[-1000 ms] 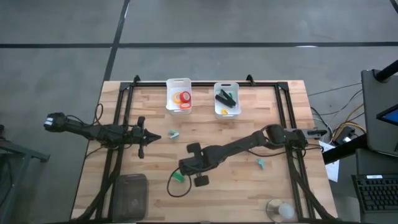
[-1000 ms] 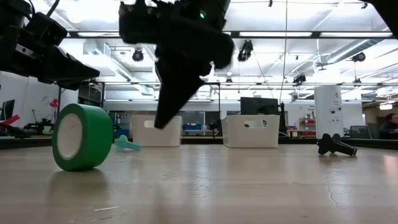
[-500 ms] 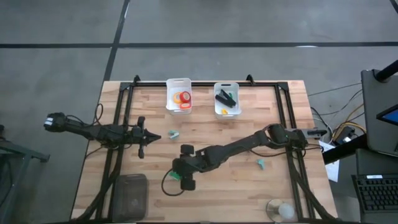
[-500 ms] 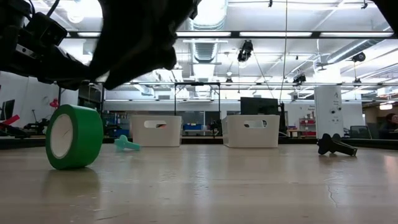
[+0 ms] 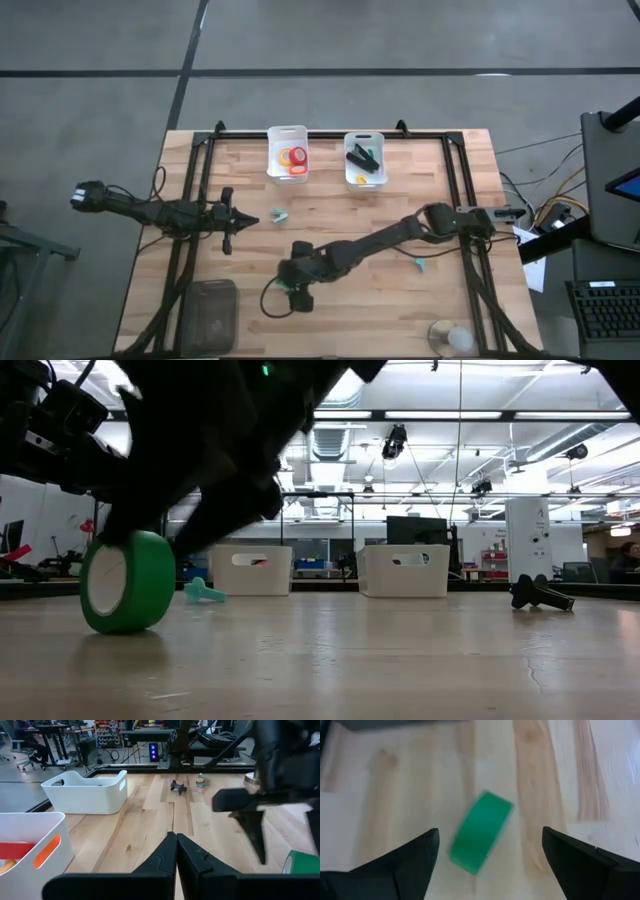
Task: Pick and place Stapler, Stapler remover, tape
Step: Put the green tape into the left white bin
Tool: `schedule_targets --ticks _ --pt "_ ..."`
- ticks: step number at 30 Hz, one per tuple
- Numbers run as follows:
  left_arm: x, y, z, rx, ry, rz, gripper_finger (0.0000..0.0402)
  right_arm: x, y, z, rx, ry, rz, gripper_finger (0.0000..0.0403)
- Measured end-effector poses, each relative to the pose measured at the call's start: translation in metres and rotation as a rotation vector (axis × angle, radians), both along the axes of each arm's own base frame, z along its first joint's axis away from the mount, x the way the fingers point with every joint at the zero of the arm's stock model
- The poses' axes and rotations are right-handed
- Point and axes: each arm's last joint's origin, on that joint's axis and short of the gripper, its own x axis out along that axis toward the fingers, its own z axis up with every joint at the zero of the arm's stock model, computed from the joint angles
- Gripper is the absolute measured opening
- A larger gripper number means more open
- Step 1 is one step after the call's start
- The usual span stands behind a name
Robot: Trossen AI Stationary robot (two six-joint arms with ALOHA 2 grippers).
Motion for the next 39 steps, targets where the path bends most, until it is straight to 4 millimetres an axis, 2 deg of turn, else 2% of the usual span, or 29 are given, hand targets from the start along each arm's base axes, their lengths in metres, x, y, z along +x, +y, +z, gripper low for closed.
schedule_targets --ticks 3,7,16,21,26,31,39 --pt "0.000 0.000 0.000 0.000 0.000 0.000 0.0012 -0.002 -0.002 -0.007 -0.003 0.028 -0.011 0.0325" --pt "0.000 0.000 0.000 0.000 0.000 0.000 0.0012 -0.003 -0.002 -0.008 -0.006 0.035 -0.011 0.0273" --pt "0.000 0.000 0.000 0.000 0.000 0.000 0.0012 -0.004 -0.003 -0.002 -0.083 0.025 0.088 0.0087" --pt "0.000 0.000 0.000 0.000 0.000 0.000 0.0012 -0.003 -0.006 0.003 -0.116 0.023 0.125 0.0086" --pt "0.000 0.000 0.000 0.000 0.000 0.000 0.0012 -0.001 -0.024 0.010 -0.151 0.075 0.096 0.0087" --pt "0.000 0.000 0.000 0.000 0.001 0.000 0.0012 0.000 -0.057 0.020 -0.278 0.148 0.018 0.0103" --pt "0.000 0.000 0.000 0.000 0.001 0.000 0.0012 0.005 -0.117 0.046 -0.375 0.206 -0.059 0.0098"
